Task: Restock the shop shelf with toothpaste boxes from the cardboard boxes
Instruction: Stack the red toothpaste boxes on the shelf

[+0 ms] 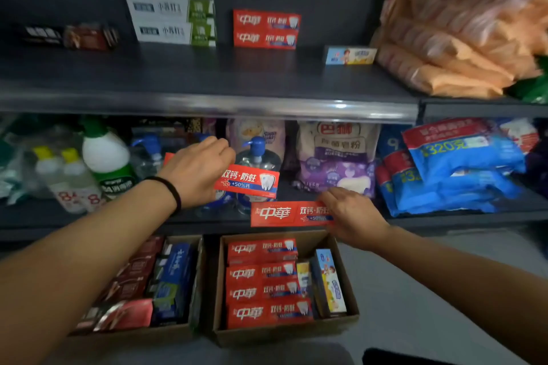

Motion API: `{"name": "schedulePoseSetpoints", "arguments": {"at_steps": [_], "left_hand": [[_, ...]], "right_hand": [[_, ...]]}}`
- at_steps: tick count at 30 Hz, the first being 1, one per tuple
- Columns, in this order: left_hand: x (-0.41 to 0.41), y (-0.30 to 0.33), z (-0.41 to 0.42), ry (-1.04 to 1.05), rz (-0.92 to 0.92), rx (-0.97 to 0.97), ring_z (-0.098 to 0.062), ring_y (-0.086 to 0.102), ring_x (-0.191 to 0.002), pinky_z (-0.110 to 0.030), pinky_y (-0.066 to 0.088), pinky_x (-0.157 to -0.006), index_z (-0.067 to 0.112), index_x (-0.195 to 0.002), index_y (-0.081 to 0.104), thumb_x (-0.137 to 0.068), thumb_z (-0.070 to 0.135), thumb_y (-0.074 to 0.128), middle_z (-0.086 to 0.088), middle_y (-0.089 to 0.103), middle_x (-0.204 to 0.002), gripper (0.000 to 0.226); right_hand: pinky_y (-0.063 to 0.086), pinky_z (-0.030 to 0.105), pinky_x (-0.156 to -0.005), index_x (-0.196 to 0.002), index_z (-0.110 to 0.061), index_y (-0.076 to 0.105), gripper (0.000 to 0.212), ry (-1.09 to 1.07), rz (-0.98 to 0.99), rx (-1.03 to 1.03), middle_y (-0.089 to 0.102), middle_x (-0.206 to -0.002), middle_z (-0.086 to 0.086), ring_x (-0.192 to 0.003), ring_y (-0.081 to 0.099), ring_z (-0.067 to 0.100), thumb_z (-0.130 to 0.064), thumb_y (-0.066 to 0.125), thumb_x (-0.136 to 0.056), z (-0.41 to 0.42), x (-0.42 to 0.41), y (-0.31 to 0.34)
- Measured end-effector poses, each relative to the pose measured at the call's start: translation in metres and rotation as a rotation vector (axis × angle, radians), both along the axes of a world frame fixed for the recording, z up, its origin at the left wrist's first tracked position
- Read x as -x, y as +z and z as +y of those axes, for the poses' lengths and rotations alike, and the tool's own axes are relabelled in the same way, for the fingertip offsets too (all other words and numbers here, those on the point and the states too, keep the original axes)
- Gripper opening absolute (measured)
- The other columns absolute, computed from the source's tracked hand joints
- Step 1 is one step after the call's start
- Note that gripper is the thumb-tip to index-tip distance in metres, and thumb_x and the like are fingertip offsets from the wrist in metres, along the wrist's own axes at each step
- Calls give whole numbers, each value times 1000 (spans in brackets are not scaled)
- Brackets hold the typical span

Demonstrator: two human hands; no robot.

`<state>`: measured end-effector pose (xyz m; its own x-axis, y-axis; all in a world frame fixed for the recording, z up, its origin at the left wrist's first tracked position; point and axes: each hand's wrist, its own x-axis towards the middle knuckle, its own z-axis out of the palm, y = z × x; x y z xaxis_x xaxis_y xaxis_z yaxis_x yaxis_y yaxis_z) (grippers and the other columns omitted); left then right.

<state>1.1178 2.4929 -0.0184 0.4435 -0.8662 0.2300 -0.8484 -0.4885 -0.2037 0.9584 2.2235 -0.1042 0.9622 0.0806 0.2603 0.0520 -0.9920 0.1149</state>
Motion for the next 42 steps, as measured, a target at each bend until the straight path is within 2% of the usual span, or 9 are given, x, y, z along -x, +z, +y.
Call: {"name": "schedulePoseSetpoints", "arguments": {"at_steps": [4,6,8,11,16,19,28,34,42], "left_hand": [[4,40,8,11,-53,14,-28,56,-78,-32,43,-55,10,-83,57,-48,10,81,-6,55,-83,43],[1,57,11,27,-54,53,-27,56,-83,-33,45,-57,10,-88,57,-54,13,80,-6,55,-87,41],[-1,76,13,39,-73,86,-25,53,-91,-36,49,-60,12,-96,55,-63,17,78,-4,54,-95,40],[-9,105,15,81,-105,101,-21,47,-101,-35,45,-63,15,-104,52,-72,20,72,-1,49,-103,38],[-38,138,19,143,-118,130,-18,45,-102,-40,52,-68,18,-106,50,-69,26,78,1,48,-105,47],[-57,148,17,183,-115,155,-18,45,-106,-40,52,-74,18,-110,50,-71,21,76,1,48,-109,47],[-121,138,-14,219,-100,145,-17,43,-108,-35,50,-76,17,-112,49,-71,21,76,1,47,-112,49],[-156,119,-29,220,-94,127,-16,43,-106,-31,42,-66,17,-107,50,-73,18,71,2,47,-107,40],[-178,111,-38,240,-75,110,-18,44,-107,-36,48,-70,17,-109,50,-73,17,70,1,48,-109,41]], "right_hand": [[43,25,-44,-88,-15,59,54,-11,-105,66,63,-74,0,-62,63,20,-32,90,-47,-2,4,45],[45,26,-45,-92,-15,56,58,4,-162,99,63,-77,2,-64,64,21,-33,89,-48,-5,3,68],[47,30,-46,-90,-13,57,51,-7,-197,111,62,-79,4,-66,64,25,-29,86,-51,-8,-1,91],[48,34,-49,-89,-9,60,42,-28,-238,124,61,-80,7,-70,62,32,-21,81,-55,-16,-17,124],[45,34,-52,-91,-10,59,38,-42,-346,152,59,-81,7,-72,61,32,-24,81,-62,-23,-58,179],[47,36,-53,-92,-9,60,36,-62,-353,171,62,-85,9,-75,62,33,-23,79,-65,-28,-87,198],[46,41,-78,-116,-9,54,51,-88,-206,137,59,-113,11,-103,56,30,-30,76,-75,-50,-194,195],[45,40,-84,-122,-6,48,65,-116,-123,125,56,-121,14,-110,54,32,-28,81,-71,-70,-247,184],[46,39,-84,-129,-10,43,73,-91,-63,89,51,-129,13,-117,50,32,-27,82,-69,-88,-272,175]]}}
